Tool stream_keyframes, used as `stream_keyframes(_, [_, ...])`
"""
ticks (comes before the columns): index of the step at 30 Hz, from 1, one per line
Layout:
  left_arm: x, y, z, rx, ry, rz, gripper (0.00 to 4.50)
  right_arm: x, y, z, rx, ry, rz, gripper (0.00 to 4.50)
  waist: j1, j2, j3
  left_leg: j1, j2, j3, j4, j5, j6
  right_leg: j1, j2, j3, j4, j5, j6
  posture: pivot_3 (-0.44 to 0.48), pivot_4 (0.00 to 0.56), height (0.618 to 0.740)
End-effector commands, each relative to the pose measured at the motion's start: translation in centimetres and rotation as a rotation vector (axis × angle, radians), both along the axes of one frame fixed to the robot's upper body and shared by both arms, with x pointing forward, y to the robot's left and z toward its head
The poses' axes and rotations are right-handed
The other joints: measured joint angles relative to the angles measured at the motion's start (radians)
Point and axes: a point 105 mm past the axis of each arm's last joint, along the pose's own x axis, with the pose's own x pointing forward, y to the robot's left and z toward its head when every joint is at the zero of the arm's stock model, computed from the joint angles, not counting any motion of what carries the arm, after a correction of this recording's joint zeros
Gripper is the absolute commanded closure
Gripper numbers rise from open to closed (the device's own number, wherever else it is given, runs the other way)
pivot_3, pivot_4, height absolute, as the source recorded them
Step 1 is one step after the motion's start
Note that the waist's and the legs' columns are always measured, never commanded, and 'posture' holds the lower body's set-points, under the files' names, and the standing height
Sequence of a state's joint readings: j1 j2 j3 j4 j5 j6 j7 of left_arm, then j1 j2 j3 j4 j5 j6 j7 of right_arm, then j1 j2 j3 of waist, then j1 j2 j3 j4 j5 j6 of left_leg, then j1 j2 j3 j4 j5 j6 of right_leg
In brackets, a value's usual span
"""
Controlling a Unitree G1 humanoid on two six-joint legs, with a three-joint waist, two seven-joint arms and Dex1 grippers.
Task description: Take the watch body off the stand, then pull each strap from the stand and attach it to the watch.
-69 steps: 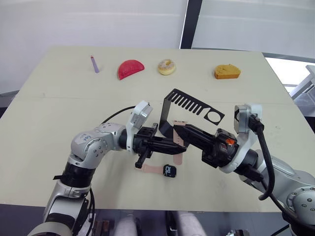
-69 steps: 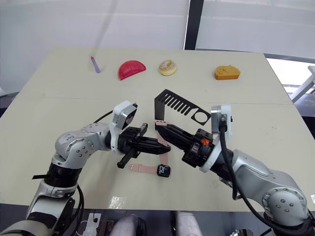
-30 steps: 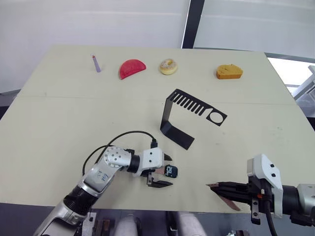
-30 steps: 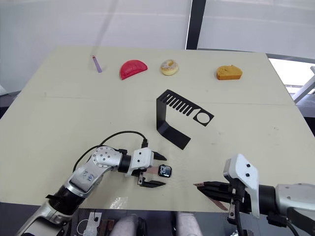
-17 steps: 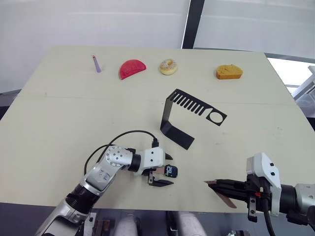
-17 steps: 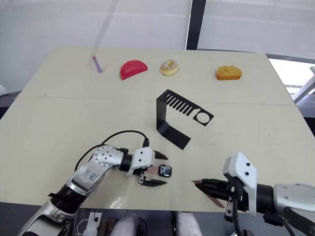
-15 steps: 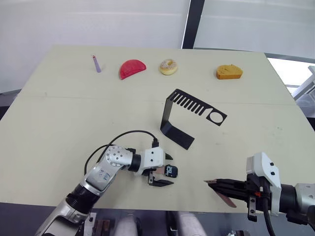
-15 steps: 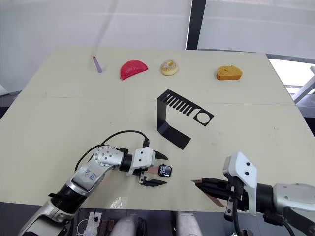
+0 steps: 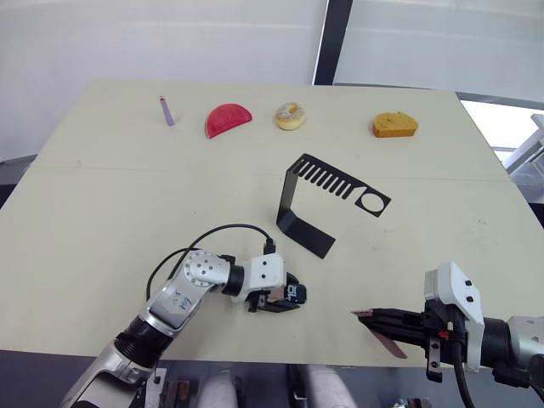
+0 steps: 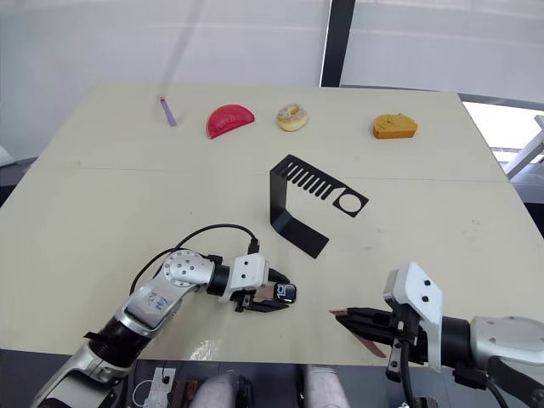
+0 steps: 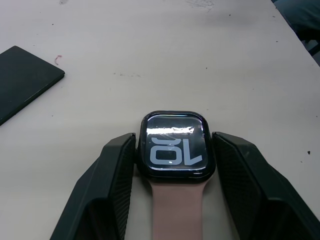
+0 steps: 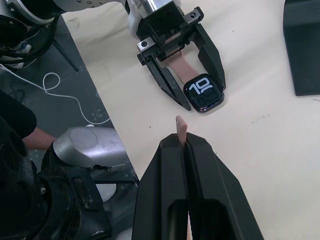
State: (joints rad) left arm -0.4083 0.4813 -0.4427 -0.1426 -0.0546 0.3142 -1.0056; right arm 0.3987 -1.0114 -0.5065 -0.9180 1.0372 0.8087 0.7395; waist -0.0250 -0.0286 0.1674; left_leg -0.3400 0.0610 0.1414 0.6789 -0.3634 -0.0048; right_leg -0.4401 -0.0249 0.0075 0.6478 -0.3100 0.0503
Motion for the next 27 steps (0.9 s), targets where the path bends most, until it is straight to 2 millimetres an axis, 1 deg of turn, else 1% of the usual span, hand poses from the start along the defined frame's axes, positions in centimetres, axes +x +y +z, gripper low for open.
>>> stream_keyframes(1, [0.0, 0.1, -0.2, 0.002, 0.044, 0.015, 2.71, 0.1, 0.3, 0.4, -0.013, -0.052, 0.003, 4.50, 0.000, 0.000, 0.000, 0.000, 0.000, 0.000, 0.000, 0.000, 0.000, 0.000, 0.000, 0.000, 0.000, 0.000, 0.000, 0.000, 0.150, 0.737])
stream_keyframes(2, [0.0, 0.1, -0.1, -0.003, 0.066, 0.022, 2.90, 0.3, 0.2, 0.4, -0.024, -0.072, 0.000, 4.50, 0.000, 0.000, 0.000, 0.001, 0.000, 0.000, 0.000, 0.000, 0.000, 0.001, 0.000, 0.000, 0.000, 0.000, 0.000, 0.000, 0.150, 0.737])
stream_keyframes(5, [0.0, 0.2, 0.5, -0.024, 0.157, 0.031, 2.90, 0.7, 0.3, 0.9, -0.057, -0.150, -0.010, 4.50, -0.001, 0.000, 0.000, 0.002, 0.000, 0.000, 0.000, 0.000, 0.000, 0.002, 0.000, 0.000, 0.000, 0.000, 0.000, 0.000, 0.150, 0.737])
stream_keyframes(7, [0.1, 0.3, 1.3, -0.059, 0.276, 0.047, 2.90, 1.0, 0.5, 1.3, -0.088, -0.224, -0.014, 4.50, -0.002, 0.000, 0.000, 0.002, 0.000, 0.000, 0.000, 0.000, 0.000, 0.002, 0.000, 0.000, 0.000, 0.000, 0.000, 0.000, 0.150, 0.737])
stream_keyframes(9, [-0.3, 0.5, 2.5, -0.093, 0.436, 0.024, 2.90, 1.3, 0.7, 1.5, -0.125, -0.291, -0.012, 4.50, -0.001, 0.000, 0.000, 0.002, 0.000, 0.000, 0.001, 0.000, 0.000, 0.002, 0.001, 0.000, 0.001, 0.000, 0.000, 0.000, 0.150, 0.737])
stream_keyframes(11, [-0.8, 0.7, 3.4, -0.109, 0.558, -0.009, 2.90, 1.4, 1.1, 1.5, -0.166, -0.344, 0.003, 4.50, -0.002, 0.000, 0.000, 0.001, 0.000, 0.000, 0.002, 0.000, 0.000, 0.001, 0.001, 0.000, 0.001, 0.000, 0.000, 0.000, 0.150, 0.737])
stream_keyframes(15, [-0.6, 0.8, 4.7, -0.125, 0.710, -0.019, 2.90, 1.8, 2.0, 1.0, -0.261, -0.455, 0.050, 4.50, -0.002, 0.000, 0.000, 0.001, -0.001, 0.000, 0.002, 0.000, 0.000, 0.001, 0.001, 0.000, 0.002, -0.001, 0.000, 0.000, 0.150, 0.737])
stream_keyframes(19, [-0.3, 0.2, 5.6, -0.138, 0.811, 0.002, 2.90, 2.1, 2.6, 0.5, -0.323, -0.543, 0.083, 4.50, -0.002, 0.000, 0.000, 0.001, -0.001, 0.000, 0.003, 0.000, 0.000, 0.000, 0.000, 0.000, 0.004, -0.001, -0.001, 0.000, 0.150, 0.737])
stream_keyframes(27, [0.1, -0.5, 5.7, -0.151, 0.865, 0.040, 2.90, 2.4, 3.7, 0.6, -0.345, -0.633, 0.125, 4.50, -0.001, 0.000, 0.000, 0.001, -0.002, 0.001, 0.004, 0.000, -0.001, 0.000, 0.000, 0.000, 0.005, -0.001, -0.001, 0.000, 0.150, 0.737])
